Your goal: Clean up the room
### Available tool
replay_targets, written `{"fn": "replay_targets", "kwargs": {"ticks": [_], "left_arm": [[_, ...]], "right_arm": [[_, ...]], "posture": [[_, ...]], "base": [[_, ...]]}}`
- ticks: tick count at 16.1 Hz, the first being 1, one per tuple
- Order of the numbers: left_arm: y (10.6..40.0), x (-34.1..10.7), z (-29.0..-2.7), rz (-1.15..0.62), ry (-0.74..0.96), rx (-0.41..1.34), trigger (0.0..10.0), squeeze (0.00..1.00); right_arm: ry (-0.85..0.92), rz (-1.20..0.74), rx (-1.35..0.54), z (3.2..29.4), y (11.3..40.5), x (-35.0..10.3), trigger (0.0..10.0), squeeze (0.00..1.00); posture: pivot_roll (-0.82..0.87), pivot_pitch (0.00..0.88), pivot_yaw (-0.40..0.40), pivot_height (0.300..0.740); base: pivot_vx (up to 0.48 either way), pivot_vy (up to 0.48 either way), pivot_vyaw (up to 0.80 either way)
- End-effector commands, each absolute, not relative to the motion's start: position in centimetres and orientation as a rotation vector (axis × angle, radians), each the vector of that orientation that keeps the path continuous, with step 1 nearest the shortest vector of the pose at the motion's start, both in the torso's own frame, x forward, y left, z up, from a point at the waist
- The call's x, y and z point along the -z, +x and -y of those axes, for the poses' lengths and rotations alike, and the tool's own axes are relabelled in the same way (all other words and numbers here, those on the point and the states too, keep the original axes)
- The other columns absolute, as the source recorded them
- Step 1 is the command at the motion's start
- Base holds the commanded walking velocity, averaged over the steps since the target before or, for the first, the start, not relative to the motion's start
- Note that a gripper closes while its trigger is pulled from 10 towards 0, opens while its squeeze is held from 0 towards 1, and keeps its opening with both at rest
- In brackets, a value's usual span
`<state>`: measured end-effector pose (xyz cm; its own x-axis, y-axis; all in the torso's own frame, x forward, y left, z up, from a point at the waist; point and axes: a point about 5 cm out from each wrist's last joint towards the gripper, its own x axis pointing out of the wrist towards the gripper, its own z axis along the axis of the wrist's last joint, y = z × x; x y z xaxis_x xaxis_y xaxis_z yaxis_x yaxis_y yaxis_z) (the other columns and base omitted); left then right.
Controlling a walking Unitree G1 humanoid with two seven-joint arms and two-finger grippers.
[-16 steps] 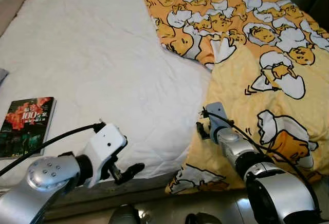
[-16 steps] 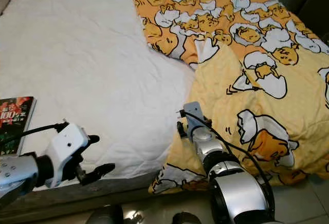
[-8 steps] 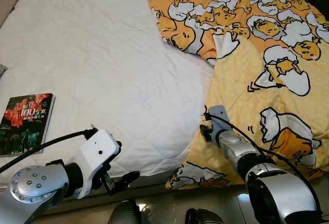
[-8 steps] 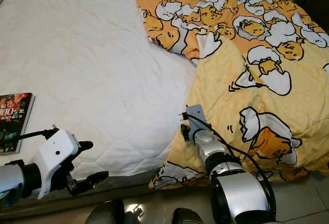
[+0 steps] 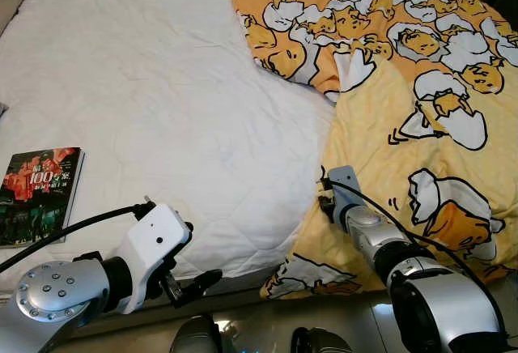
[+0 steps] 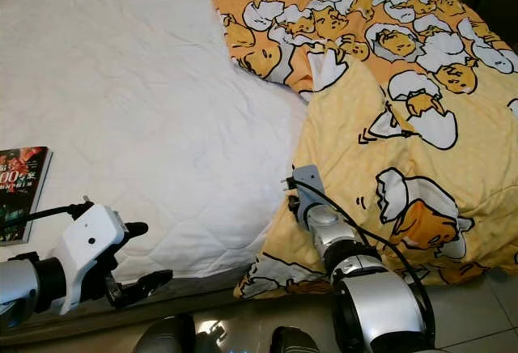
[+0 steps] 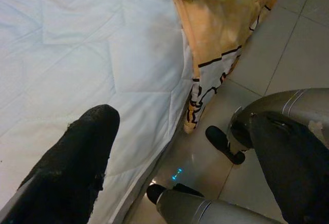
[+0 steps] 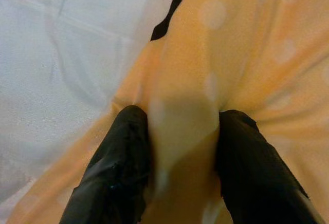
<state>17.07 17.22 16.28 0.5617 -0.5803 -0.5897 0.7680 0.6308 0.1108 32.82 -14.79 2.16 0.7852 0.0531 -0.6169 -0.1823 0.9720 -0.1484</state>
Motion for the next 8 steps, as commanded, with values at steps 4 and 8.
{"fn": "replay_targets", "kwargs": {"ticks": [4,8], "left_arm": [[17.04,-16.38,-16.93,-0.537,0.382,0.824,10.0,0.00],[17.25,-16.15,-16.85,-0.533,0.378,0.826,10.0,0.00]], "right_arm": [[-0.198,-0.688,-0.123,15.56,32.34,-1.64,0.0,0.00],[-0.186,-0.678,-0.155,15.91,32.18,-1.53,0.0,0.00]], "posture": [[0.22,0.163,-0.009,0.740],[0.20,0.146,-0.006,0.740]], "base": [[0.000,0.000,0.00],[0.000,0.000,0.00]]}}
